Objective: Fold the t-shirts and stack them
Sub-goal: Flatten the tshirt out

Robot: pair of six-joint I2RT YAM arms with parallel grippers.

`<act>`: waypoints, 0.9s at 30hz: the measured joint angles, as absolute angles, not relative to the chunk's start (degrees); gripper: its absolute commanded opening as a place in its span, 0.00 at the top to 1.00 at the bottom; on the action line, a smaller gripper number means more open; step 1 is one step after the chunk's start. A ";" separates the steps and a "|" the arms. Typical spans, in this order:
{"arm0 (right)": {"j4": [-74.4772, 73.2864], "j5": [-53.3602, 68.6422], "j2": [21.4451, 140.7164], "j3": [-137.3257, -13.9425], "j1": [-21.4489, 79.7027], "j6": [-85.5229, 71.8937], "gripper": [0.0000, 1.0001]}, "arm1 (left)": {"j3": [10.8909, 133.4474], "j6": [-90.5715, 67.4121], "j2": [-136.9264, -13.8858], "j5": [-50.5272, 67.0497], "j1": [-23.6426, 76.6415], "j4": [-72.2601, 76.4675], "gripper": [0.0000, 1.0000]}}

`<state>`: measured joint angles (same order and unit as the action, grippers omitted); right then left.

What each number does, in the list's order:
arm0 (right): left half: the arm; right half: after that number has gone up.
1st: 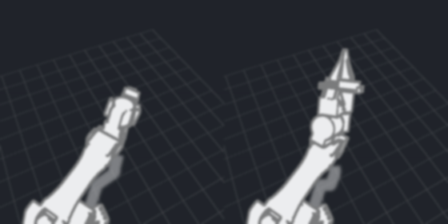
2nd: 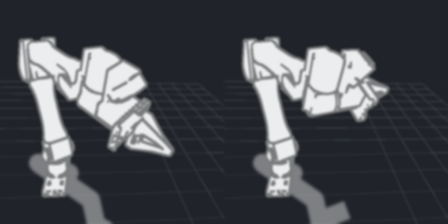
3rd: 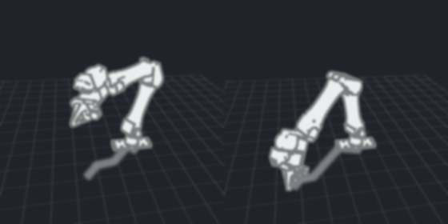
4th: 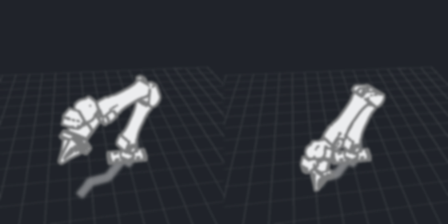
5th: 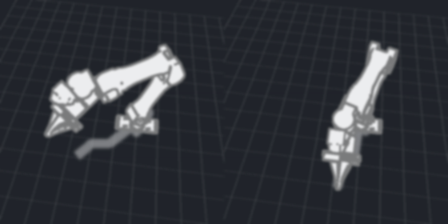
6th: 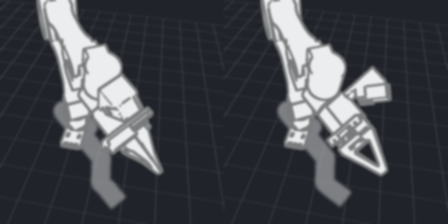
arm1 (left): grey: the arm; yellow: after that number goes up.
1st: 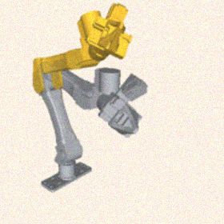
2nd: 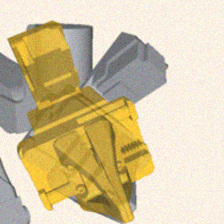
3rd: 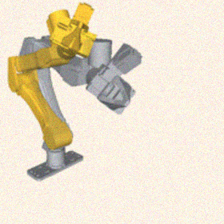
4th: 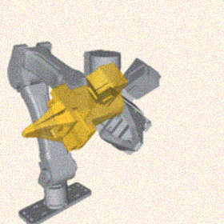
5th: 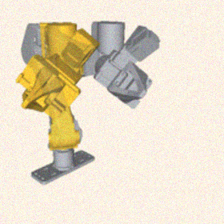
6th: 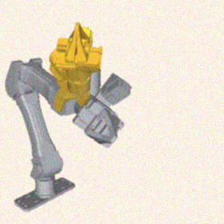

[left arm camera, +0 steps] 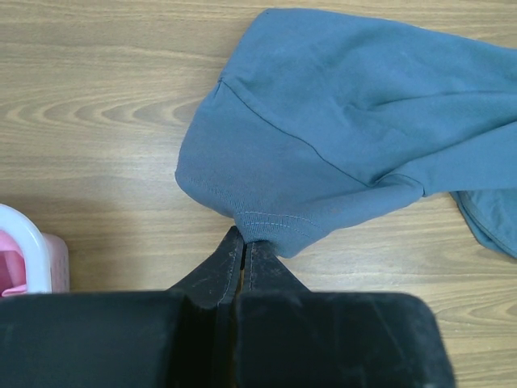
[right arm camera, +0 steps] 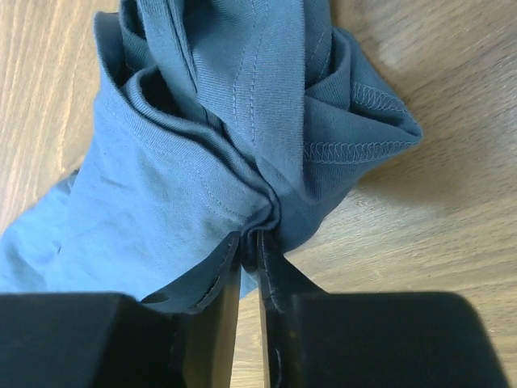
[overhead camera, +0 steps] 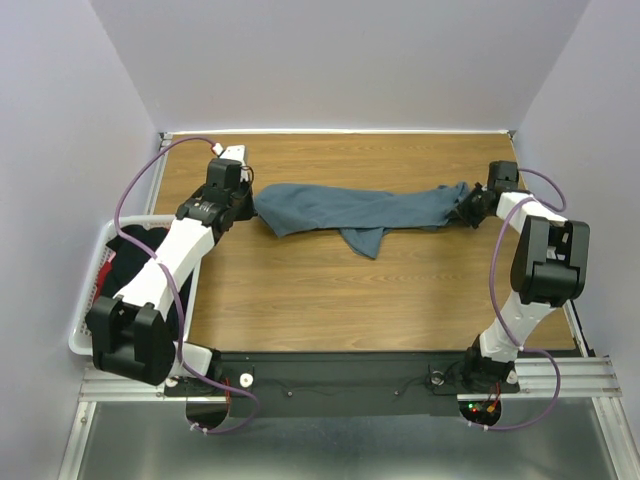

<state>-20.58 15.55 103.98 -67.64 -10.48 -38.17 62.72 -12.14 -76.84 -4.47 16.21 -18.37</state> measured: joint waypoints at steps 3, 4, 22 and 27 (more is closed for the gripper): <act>-20.60 15.42 104.01 -67.64 -10.48 -38.09 0.99 | 62.70 -12.12 -76.51 -4.49 16.21 -18.39 1.00; -20.60 15.42 104.01 -67.64 -10.48 -38.11 0.99 | 62.70 -12.12 -76.44 -4.51 16.21 -18.37 1.00; -26.41 9.15 98.98 -106.34 -11.07 -35.70 0.99 | 103.63 -6.33 -85.19 -15.31 16.38 -21.63 1.00; -26.20 7.73 97.97 -120.86 -11.18 -33.91 0.99 | 120.70 -3.86 -89.36 -18.35 16.01 -20.80 1.00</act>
